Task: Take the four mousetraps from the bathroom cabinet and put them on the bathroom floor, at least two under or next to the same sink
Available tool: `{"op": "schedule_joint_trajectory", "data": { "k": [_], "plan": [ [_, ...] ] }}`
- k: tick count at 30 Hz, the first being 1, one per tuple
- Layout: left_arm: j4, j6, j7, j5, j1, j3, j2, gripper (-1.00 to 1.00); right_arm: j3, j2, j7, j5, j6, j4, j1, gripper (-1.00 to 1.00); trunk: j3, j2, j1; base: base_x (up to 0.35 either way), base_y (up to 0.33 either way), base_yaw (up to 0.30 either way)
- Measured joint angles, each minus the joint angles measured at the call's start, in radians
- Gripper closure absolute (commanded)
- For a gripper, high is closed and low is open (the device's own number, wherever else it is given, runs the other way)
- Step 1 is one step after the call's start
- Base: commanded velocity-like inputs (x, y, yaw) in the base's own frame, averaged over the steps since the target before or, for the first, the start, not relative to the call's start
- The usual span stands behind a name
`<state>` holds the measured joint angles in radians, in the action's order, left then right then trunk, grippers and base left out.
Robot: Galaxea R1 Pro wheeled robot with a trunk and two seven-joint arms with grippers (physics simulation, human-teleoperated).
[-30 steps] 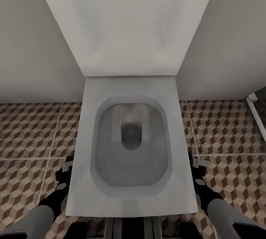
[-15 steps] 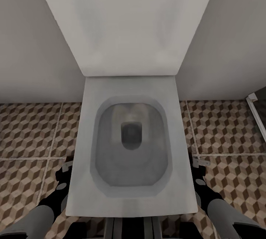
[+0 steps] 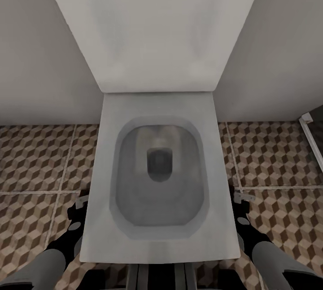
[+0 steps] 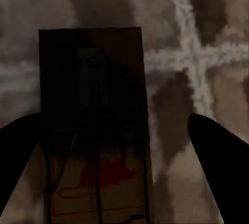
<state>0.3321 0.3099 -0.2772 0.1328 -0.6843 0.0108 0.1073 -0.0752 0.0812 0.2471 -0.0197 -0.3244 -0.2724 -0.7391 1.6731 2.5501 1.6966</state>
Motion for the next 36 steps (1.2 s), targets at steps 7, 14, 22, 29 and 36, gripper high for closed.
{"op": "schedule_joint_trajectory", "data": {
  "k": [7, 14, 22, 29, 36],
  "plan": [
    [0.000, 0.000, 0.000, 0.000, 0.000, 0.000, 0.000, 1.00, -0.001, 0.000, 0.000, 0.001, -0.002, 0.001, 0.000, -1.00, 0.000, 0.000, 0.000, 0.000, 0.000, 0.000],
    [0.000, 0.000, 0.000, 0.000, 0.000, 0.000, 0.000, 1.00, -0.001, 0.000, 0.000, 0.001, -0.002, 0.001, 0.000, -1.00, 0.000, 0.000, 0.000, 0.000, 0.000, 0.000],
    [0.000, 0.000, -0.001, 0.000, -0.001, 0.000, 0.000, 1.00, -0.001, 0.000, 0.000, 0.002, -0.002, 0.001, 0.000, -1.00, 0.000, 0.000, 0.000, 0.000, 0.000, 0.000],
    [0.000, 0.000, -0.001, 0.000, 0.000, 0.000, 0.000, 1.00, -0.001, 0.000, -0.001, 0.004, -0.002, 0.001, 0.000, -1.00, 0.000, 0.000, 0.000, 0.000, 0.000, 0.000],
    [0.000, 0.000, -0.002, 0.000, 0.000, 0.000, 0.000, 1.00, 0.000, 0.000, -0.001, 0.004, -0.002, 0.001, 0.000, -1.00, 0.000, 0.000, 0.000, 0.000, 0.000, 0.000]
  ]
}}
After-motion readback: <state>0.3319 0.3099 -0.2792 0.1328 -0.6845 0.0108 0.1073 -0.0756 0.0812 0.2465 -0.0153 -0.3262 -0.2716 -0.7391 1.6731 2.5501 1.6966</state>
